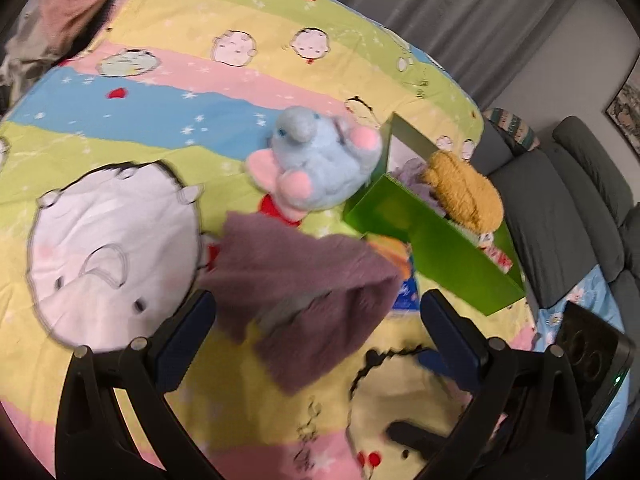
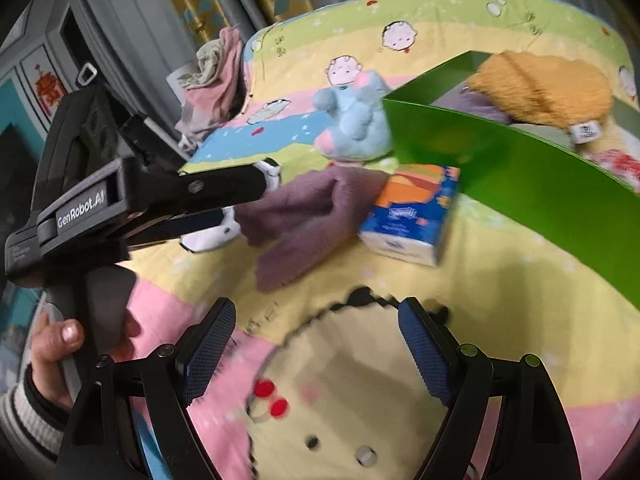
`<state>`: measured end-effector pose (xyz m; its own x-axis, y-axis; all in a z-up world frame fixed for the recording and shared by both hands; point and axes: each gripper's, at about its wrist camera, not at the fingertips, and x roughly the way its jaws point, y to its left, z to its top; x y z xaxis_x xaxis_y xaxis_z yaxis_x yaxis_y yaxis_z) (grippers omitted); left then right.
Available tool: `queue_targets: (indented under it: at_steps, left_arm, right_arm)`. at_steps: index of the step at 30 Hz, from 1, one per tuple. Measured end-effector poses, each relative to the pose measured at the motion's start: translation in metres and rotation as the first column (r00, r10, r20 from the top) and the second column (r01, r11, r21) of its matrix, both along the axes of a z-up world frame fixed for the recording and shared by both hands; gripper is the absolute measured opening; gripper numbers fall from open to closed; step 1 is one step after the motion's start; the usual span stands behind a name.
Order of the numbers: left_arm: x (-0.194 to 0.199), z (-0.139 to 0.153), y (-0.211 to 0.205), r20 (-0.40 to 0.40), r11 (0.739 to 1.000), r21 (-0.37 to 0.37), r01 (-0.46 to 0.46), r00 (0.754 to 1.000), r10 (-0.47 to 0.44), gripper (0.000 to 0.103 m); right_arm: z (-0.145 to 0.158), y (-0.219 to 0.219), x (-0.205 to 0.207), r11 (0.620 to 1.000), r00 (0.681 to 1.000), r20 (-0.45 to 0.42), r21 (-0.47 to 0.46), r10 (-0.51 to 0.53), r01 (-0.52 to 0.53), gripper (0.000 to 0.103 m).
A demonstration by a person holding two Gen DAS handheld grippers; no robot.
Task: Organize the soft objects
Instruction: 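Close the right gripper on the purple fuzzy cloth and lift it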
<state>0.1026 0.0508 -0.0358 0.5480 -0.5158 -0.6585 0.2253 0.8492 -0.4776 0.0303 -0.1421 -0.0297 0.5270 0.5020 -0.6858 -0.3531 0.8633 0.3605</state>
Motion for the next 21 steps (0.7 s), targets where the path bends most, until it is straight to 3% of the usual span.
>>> queue_targets:
  at_steps: [7, 13, 19, 21]
  left_arm:
    - [0.031, -0.013, -0.003, -0.08, 0.996, -0.085, 0.018, 0.996, -0.025, 0.1]
    - [0.036, -0.02, 0.007, -0.117, 0.987, -0.158, 0.003, 0.993, -0.021, 0.084]
    - [0.042, -0.03, 0.006, -0.161, 0.992, -0.125, 0.001, 0.987, -0.021, 0.05]
    - [0.043, -0.032, 0.006, -0.161, 0.995, -0.099, -0.007, 0.987, -0.009, 0.033]
  right_arm:
    - [-0.011, 0.022, 0.03, 0.997, 0.999, -0.03, 0.075, 0.011, -0.008, 0.084]
    - [-0.023, 0.03, 0.05, 0.994, 0.997, -0.074, 0.107, 0.001, 0.007, 0.069]
    - [-0.024, 0.03, 0.063, 0.996, 0.996, -0.081, 0.087, -0.028, 0.035, 0.052]
    - [-0.025, 0.029, 0.067, 0.996, 0.996, -0.081, 0.073, -0.036, 0.042, 0.039]
